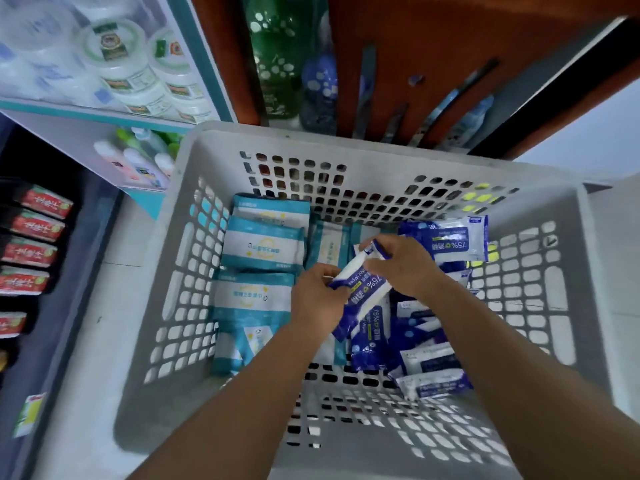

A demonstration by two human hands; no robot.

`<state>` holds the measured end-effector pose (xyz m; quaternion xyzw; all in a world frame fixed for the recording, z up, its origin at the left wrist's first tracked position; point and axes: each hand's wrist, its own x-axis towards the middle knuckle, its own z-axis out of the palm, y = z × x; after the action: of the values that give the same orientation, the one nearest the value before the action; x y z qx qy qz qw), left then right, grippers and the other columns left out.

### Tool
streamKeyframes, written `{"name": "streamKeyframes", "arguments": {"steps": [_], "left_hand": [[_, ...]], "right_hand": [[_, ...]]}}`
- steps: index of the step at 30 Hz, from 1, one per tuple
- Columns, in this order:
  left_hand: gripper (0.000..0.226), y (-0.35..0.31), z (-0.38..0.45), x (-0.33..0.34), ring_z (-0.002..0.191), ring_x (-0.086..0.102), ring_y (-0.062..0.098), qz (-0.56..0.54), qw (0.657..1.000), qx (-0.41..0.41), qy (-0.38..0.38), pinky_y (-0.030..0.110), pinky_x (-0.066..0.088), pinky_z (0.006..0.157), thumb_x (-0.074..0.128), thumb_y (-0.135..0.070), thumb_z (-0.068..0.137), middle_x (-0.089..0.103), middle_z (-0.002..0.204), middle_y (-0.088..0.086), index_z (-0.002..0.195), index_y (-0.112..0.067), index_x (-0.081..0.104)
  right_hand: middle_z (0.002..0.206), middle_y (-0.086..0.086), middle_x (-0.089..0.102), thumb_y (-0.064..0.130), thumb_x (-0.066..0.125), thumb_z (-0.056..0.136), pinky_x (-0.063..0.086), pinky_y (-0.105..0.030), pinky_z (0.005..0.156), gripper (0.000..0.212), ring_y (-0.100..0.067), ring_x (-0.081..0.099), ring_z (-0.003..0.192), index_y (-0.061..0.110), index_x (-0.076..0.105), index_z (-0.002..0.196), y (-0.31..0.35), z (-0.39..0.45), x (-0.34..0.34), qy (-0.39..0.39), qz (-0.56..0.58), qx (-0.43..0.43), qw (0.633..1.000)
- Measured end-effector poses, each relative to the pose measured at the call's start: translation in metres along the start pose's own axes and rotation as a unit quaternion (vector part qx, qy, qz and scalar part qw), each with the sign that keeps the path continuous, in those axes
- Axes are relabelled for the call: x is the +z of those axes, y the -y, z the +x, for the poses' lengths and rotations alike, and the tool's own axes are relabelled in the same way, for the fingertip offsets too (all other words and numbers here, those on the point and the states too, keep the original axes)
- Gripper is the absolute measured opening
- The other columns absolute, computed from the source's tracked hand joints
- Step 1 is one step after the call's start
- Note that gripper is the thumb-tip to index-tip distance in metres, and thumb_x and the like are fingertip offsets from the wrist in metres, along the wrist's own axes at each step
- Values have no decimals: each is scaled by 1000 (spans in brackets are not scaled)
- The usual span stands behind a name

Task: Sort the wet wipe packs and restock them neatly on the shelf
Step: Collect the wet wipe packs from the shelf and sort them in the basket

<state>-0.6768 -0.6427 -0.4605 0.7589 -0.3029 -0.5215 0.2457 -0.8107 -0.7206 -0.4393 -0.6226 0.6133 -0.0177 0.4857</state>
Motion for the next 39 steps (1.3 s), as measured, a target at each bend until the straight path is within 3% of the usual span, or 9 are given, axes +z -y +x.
{"name": "streamKeyframes", "arguments": {"steps": [4, 7, 12, 17, 21, 24, 28, 36, 39], "left_hand": [[28, -19, 12, 23, 84, 61, 20, -28, 999, -4, -17, 25, 50, 70, 66, -6, 83, 60, 93, 3, 111, -8, 60], [35, -34, 21, 40, 92, 61, 21, -10, 1000, 5, -7, 29, 50, 78, 65, -9, 84, 61, 101, 4, 118, -9, 55], [41, -38, 38, 58, 98, 54, 18, 164, 980, 99, 48, 25, 41, 78, 58, -12, 89, 54, 125, 8, 129, -14, 49], [81, -25, 66, 72, 141, 26, 25, 315, 933, 130, 117, 39, 26, 115, 67, -29, 86, 22, 156, 7, 150, -15, 20], [94, -20, 80, 79, 144, 19, 26, 379, 903, 134, 149, 46, 24, 115, 70, -42, 81, 17, 158, 6, 151, -19, 13], [91, -18, 84, 80, 134, 35, 31, 412, 893, 129, 130, 46, 33, 109, 74, -45, 75, 34, 146, 12, 147, -20, 25], [76, -15, 81, 80, 122, 45, 31, 381, 909, 97, 139, 45, 40, 102, 76, -43, 72, 40, 134, 12, 134, -17, 40], [55, -18, 68, 76, 110, 56, 19, 139, 968, 53, 202, 38, 48, 94, 63, -43, 87, 54, 125, 1, 131, -17, 44], [45, -17, 66, 71, 104, 55, 17, 160, 962, 53, 214, 32, 48, 86, 66, -24, 88, 56, 119, 1, 129, -14, 50]], "right_hand": [[59, -2, 45, 17, 57, 91, 37, -30, 54, 7, -18, 39, 54, 11, 61, 93, -25, -8, -20, -121, 51, 38, 991], [60, 1, 39, 19, 55, 93, 30, -27, 51, 9, -18, 36, 54, 11, 54, 89, -41, -10, -32, -188, 70, 72, 977], [55, 2, 34, 12, 46, 97, 23, -27, 45, 41, -13, 27, 47, 33, 30, 65, -62, -6, -45, -250, 80, 92, 960], [56, -4, 36, 8, 43, 96, 23, -30, 54, 29, -19, 28, 52, 23, 43, 71, -77, 3, -40, -265, 64, 91, 958], [56, -1, 35, 5, 42, 95, 23, -30, 48, 31, -16, 30, 49, 20, 39, 68, -87, 5, -36, -233, 41, 89, 968], [59, 1, 43, 3, 38, 96, 25, -26, 45, 23, -15, 36, 49, 18, 55, 94, -93, 1, -33, -208, 22, 106, 972], [74, -5, 56, -4, 41, 89, 37, -29, 50, 30, -20, 48, 60, 17, 55, 106, -94, -8, -31, -181, -61, 133, 972], [77, -2, 52, -5, 42, 88, 26, -24, 45, 33, -11, 42, 56, 17, 54, 110, -88, -23, -42, -196, -105, 126, 967], [91, -7, 59, -5, 43, 88, 31, -24, 46, 31, -20, 49, 66, 16, 52, 108, -92, -30, -44, -191, -115, 151, 963]]}}
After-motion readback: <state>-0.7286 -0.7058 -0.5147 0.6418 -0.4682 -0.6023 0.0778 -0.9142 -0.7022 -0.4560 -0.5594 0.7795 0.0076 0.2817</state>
